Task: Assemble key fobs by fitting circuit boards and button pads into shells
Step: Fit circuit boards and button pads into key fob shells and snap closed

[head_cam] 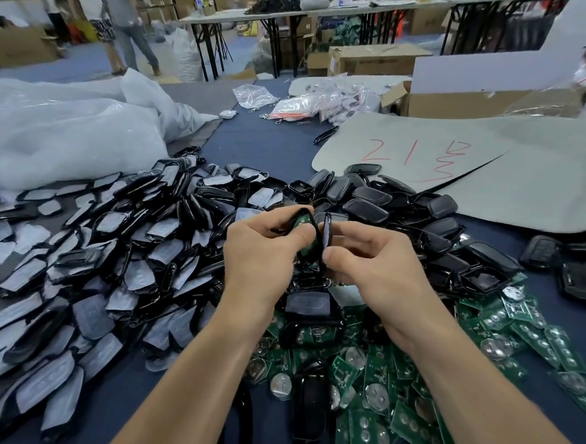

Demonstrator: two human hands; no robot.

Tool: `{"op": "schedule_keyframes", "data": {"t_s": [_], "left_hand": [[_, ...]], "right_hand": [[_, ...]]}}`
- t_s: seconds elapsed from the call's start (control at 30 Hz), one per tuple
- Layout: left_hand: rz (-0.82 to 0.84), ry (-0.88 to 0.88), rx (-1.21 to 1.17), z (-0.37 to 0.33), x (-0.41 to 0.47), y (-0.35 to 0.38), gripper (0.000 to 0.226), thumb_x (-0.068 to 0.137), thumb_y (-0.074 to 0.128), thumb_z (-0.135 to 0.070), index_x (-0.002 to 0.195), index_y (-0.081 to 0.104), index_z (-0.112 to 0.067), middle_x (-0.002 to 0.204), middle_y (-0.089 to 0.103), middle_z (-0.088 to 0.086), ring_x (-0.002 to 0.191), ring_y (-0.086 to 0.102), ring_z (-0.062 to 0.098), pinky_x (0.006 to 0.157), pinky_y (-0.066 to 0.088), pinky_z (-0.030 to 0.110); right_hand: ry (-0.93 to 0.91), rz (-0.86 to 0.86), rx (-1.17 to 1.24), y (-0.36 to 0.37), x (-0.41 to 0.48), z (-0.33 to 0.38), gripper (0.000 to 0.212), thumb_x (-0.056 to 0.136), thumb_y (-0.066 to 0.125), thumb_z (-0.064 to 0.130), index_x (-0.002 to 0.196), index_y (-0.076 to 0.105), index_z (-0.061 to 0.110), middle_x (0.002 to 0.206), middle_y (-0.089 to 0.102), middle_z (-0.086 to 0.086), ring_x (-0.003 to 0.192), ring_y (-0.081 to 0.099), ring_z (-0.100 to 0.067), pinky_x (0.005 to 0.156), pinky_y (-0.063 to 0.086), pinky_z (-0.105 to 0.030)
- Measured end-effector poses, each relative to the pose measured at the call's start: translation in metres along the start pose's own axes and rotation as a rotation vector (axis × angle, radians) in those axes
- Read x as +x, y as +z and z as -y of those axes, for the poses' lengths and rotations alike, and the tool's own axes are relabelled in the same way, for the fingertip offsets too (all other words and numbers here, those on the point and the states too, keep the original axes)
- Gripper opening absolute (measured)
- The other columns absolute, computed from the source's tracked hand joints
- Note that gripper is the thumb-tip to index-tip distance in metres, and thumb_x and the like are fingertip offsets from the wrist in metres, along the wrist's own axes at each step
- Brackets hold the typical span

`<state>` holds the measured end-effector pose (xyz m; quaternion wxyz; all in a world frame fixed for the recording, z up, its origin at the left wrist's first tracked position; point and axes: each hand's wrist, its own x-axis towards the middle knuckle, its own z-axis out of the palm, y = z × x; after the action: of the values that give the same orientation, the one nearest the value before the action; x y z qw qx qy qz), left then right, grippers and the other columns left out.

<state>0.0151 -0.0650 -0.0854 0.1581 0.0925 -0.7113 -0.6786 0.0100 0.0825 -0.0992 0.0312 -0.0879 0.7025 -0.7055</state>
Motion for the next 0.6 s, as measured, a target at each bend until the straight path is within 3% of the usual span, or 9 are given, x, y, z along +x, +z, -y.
{"op": "schedule_keyframes", "data": {"t_s": [0.07, 0.17, 0.3, 0.43, 0.53, 0.6], "left_hand": [[-0.021, 0.033, 0.11, 0.0045, 0.0009, 0.0, 0.026, 0.077, 0.083, -0.021, 0.095, 0.083, -0.04, 0.075, 0.077, -0.014, 0.058, 0.064, 0.005, 0.064, 0.055, 0.028], [-0.003, 0.052, 0.181, 0.0063, -0.0002, 0.0003, 0.027, 0.072, 0.079, -0.033, 0.093, 0.08, -0.05, 0.079, 0.079, -0.015, 0.068, 0.074, 0.012, 0.07, 0.065, 0.041], [0.082, 0.065, 0.122, 0.0052, -0.002, 0.0019, 0.027, 0.08, 0.082, -0.015, 0.089, 0.083, -0.041, 0.076, 0.078, -0.006, 0.055, 0.07, 0.012, 0.053, 0.058, 0.026], [0.247, -0.055, -0.091, -0.0003, -0.0022, 0.0011, 0.041, 0.086, 0.075, 0.005, 0.084, 0.085, -0.034, 0.075, 0.074, 0.001, 0.056, 0.065, 0.013, 0.057, 0.059, 0.025], [0.313, -0.059, -0.146, -0.0018, -0.0022, 0.0002, 0.039, 0.087, 0.075, 0.008, 0.086, 0.085, -0.029, 0.075, 0.073, 0.002, 0.058, 0.066, 0.014, 0.059, 0.059, 0.024], [0.331, -0.025, -0.137, -0.001, -0.003, -0.0005, 0.045, 0.087, 0.075, 0.008, 0.086, 0.084, -0.036, 0.071, 0.072, -0.002, 0.058, 0.068, 0.013, 0.06, 0.058, 0.022]], "right_hand": [[-0.05, -0.037, -0.038, 0.0002, 0.0001, -0.0011, 0.037, 0.074, 0.074, 0.022, 0.096, 0.078, 0.052, 0.093, 0.08, 0.013, 0.09, 0.075, -0.005, 0.085, 0.059, -0.031], [-0.088, -0.038, -0.053, -0.0027, 0.0009, -0.0026, 0.037, 0.074, 0.074, 0.019, 0.099, 0.08, 0.046, 0.093, 0.08, 0.015, 0.092, 0.075, -0.002, 0.079, 0.057, -0.018], [-0.085, -0.023, -0.111, -0.0051, 0.0018, -0.0043, 0.034, 0.075, 0.071, 0.018, 0.101, 0.081, 0.038, 0.092, 0.08, 0.014, 0.091, 0.075, -0.004, 0.084, 0.058, -0.028], [-0.118, -0.043, -0.142, -0.0063, 0.0028, -0.0034, 0.036, 0.078, 0.07, 0.014, 0.099, 0.08, 0.042, 0.091, 0.08, 0.012, 0.09, 0.075, -0.006, 0.087, 0.06, -0.037], [-0.147, -0.047, -0.182, -0.0079, 0.0039, -0.0043, 0.036, 0.082, 0.072, 0.011, 0.099, 0.08, 0.041, 0.091, 0.08, 0.013, 0.09, 0.075, -0.005, 0.089, 0.06, -0.037], [-0.159, -0.031, -0.2, -0.0088, 0.0037, -0.0039, 0.034, 0.083, 0.071, 0.009, 0.103, 0.08, 0.035, 0.093, 0.08, 0.015, 0.093, 0.075, -0.005, 0.091, 0.06, -0.037]]}}
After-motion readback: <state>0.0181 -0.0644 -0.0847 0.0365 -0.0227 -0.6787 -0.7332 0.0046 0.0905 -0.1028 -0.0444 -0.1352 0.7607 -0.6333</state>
